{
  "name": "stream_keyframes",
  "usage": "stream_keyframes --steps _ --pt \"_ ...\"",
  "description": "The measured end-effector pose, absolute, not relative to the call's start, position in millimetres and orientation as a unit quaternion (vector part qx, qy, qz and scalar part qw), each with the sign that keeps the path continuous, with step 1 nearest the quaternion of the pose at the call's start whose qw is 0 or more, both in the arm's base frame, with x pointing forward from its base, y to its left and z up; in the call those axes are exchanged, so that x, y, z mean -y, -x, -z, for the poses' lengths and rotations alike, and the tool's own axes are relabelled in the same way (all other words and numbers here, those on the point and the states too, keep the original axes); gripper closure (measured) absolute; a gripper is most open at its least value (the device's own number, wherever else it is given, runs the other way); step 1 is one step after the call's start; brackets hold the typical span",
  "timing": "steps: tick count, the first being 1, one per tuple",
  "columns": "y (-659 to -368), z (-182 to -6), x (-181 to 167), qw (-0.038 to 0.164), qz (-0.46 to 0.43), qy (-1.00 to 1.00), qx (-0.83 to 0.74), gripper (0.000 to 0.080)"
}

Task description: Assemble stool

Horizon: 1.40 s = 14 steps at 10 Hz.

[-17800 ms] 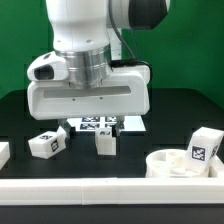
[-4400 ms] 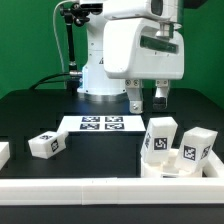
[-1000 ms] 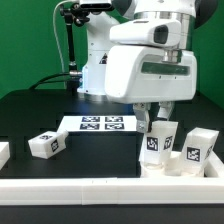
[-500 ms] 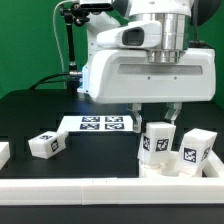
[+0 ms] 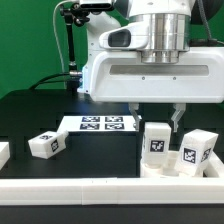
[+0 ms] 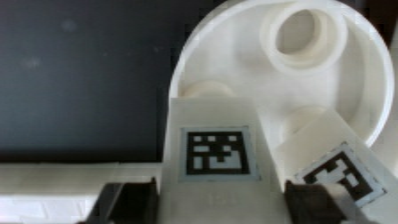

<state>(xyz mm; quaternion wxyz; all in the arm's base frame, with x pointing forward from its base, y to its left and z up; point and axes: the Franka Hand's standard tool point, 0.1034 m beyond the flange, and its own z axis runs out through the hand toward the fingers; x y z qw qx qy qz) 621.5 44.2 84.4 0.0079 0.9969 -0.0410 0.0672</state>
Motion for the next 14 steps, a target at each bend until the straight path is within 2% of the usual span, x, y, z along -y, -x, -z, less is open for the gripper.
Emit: stream_keyframes --steps 3,5,8,11,14 --pt "-621 -83.5 -45 -0.005 -0.066 -0.990 0.128 0.0456" --pt "-622 -81.7 -42 -0.027 -0.068 -0.971 0.226 0.0456" --pt "-621 -80.8 -49 -0.046 -0.062 -0.932 0.355 0.0456" --pt "-620 -80.6 -53 -0.056 -0.054 -0.880 0.468 0.0456" --pt "-619 -80.6 -57 -0.078 -0.035 -0.792 0.605 0.0456"
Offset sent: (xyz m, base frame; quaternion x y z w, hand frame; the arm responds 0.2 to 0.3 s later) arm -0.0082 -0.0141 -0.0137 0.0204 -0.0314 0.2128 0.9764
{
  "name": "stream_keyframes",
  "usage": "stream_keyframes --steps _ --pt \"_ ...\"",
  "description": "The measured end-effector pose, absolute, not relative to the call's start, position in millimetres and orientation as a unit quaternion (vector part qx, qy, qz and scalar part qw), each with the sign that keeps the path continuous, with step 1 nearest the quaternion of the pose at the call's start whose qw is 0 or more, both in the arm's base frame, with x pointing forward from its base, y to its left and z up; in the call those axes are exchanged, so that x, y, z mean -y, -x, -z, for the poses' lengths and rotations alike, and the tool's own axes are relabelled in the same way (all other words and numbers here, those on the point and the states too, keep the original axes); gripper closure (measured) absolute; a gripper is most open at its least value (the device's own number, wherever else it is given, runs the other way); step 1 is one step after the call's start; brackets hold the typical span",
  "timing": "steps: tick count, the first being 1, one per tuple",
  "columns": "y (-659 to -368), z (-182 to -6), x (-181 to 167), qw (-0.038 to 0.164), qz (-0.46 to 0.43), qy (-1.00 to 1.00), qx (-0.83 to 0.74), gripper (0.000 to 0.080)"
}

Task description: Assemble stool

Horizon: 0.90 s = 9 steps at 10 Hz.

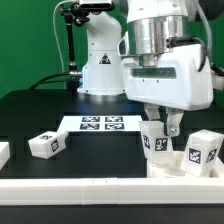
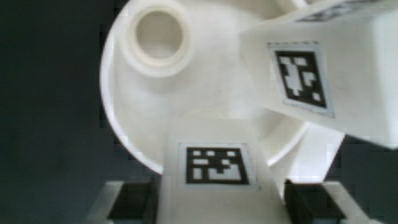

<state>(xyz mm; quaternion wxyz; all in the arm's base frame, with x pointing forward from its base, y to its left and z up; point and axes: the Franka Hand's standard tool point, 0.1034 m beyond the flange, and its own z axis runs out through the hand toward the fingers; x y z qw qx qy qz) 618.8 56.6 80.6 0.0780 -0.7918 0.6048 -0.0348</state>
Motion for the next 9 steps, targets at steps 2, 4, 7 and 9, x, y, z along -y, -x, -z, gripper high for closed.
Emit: stream_keyframes --steps 2,4,7,9 --pt "-618.8 -80.6 -56.5 0.091 0.023 0.752 -0.653 0.0456" --pt "-618.8 -80.5 -56.9 0.104 0.011 0.705 -0.702 0.0456" --pt "-618.9 -80.7 -59.2 0.113 -0.004 0.641 -0.759 0.0456" --pt "-618.8 -80.5 -58.9 0.115 -0.010 0.610 -0.784 0.0456"
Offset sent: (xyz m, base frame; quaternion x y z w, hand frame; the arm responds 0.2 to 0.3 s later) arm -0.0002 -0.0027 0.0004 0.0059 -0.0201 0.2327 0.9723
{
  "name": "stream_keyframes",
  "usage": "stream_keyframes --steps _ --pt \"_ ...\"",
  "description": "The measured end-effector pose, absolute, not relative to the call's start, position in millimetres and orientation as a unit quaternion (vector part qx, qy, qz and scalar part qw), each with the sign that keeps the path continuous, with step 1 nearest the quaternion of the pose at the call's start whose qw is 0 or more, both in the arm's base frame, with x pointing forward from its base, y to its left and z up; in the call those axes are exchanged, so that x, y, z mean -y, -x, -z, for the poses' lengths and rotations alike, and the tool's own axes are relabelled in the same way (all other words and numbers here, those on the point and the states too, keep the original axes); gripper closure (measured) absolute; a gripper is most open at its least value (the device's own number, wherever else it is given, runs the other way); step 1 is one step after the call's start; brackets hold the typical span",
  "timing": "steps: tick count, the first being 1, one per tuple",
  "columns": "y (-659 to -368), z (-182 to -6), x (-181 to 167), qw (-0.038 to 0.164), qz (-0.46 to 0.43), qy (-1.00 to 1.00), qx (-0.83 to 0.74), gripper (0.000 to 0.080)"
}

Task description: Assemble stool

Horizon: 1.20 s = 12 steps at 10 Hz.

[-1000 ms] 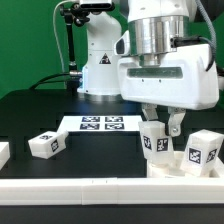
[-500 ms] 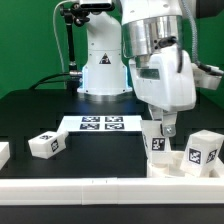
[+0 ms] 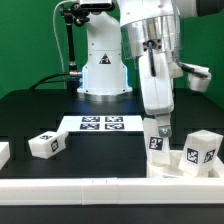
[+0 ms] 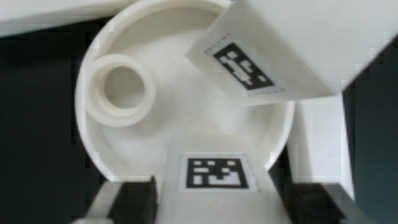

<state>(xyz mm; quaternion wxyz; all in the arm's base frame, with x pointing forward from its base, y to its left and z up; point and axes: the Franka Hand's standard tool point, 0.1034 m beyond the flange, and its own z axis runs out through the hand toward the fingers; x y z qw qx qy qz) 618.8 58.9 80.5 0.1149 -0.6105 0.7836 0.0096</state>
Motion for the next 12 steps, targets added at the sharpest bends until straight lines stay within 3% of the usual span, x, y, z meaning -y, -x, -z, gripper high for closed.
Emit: stream_keyframes --steps 2,3,4,7,12 --pt "-619 -80.5 -60 0.116 -0.011 0.604 -0.789 0.0456" --pt "-619 -81.2 -60 0.117 -0.009 0.618 -0.777 0.0290" --pt "-620 -83.0 -61 0.118 -0.006 0.635 -0.764 0.0195" --pt "-621 -90.1 -60 0.123 0.006 0.692 -0.712 0.0152" --pt "-620 -91.4 -65 0.120 0.019 0.792 -0.598 0.0150"
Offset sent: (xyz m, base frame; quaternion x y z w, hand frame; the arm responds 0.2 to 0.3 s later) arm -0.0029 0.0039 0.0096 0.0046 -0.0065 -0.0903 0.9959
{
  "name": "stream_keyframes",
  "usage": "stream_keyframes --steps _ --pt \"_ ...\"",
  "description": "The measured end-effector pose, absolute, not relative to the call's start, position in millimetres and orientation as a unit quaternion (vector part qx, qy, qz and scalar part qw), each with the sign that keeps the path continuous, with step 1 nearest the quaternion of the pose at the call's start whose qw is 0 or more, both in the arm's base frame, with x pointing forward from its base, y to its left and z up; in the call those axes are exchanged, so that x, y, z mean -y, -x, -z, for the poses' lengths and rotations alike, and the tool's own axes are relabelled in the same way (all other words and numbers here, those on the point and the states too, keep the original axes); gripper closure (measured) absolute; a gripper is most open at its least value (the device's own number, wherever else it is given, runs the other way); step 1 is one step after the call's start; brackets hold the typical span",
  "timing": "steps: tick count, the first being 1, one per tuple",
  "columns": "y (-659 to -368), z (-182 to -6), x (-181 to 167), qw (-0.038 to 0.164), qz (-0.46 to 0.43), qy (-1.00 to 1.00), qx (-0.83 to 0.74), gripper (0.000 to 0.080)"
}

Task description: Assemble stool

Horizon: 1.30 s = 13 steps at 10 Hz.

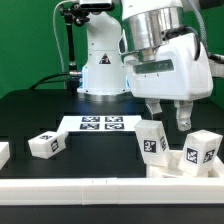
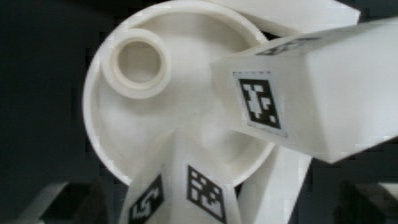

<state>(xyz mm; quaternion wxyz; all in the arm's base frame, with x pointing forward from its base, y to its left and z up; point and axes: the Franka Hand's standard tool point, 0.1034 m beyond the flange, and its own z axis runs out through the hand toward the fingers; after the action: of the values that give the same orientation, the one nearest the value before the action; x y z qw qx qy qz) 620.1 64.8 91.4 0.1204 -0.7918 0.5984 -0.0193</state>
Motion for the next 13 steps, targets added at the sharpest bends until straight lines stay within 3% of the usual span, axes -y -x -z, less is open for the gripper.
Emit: stream_keyframes --steps 3,5,9,13 --pt "-608 -97.6 -68 0.121 0.024 0.805 -0.581 0.0150" --pt "-610 -115.5 -68 0.128 0.025 0.820 -0.557 0.0150" --pt "-609 -112.0 -68 0.120 0.039 0.878 -0.461 0.0150" --pt "-610 -108.9 -58 0.069 0.071 0.979 -0.178 0.0150"
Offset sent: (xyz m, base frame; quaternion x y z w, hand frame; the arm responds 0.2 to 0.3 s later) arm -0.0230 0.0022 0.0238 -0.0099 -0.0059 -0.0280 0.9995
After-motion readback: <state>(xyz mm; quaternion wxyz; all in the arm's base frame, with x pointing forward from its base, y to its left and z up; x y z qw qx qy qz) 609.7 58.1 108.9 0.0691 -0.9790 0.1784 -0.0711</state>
